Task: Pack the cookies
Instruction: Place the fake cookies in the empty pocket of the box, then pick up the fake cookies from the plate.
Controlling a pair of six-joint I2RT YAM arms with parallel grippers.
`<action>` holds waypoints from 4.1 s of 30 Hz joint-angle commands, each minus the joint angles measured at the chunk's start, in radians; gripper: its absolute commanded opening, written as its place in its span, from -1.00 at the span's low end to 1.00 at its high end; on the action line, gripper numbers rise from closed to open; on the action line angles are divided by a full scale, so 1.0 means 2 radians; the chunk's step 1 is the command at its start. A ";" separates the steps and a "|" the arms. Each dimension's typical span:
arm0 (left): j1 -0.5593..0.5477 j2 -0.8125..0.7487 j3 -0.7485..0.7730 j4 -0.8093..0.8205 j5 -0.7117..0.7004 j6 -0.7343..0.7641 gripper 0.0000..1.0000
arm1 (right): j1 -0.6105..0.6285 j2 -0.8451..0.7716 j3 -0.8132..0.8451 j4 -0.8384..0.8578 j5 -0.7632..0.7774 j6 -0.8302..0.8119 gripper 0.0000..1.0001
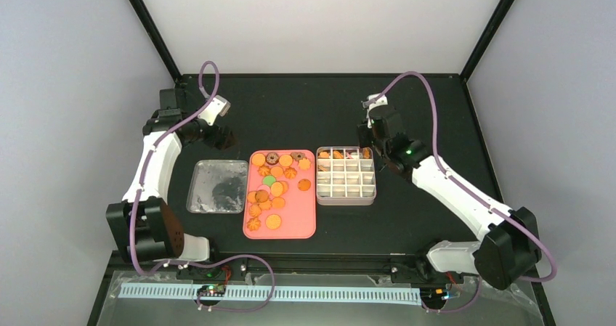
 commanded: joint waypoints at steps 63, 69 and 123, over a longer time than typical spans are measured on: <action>0.015 -0.099 -0.031 -0.150 0.032 0.110 0.71 | 0.309 0.096 0.089 0.066 -0.006 0.004 -0.42; 0.015 -0.099 -0.036 -0.152 0.038 0.111 0.71 | 0.309 0.099 0.090 0.066 -0.045 0.014 -0.42; 0.015 -0.129 -0.049 -0.174 0.034 0.107 0.69 | 0.358 0.121 0.009 0.172 -0.123 0.013 -0.28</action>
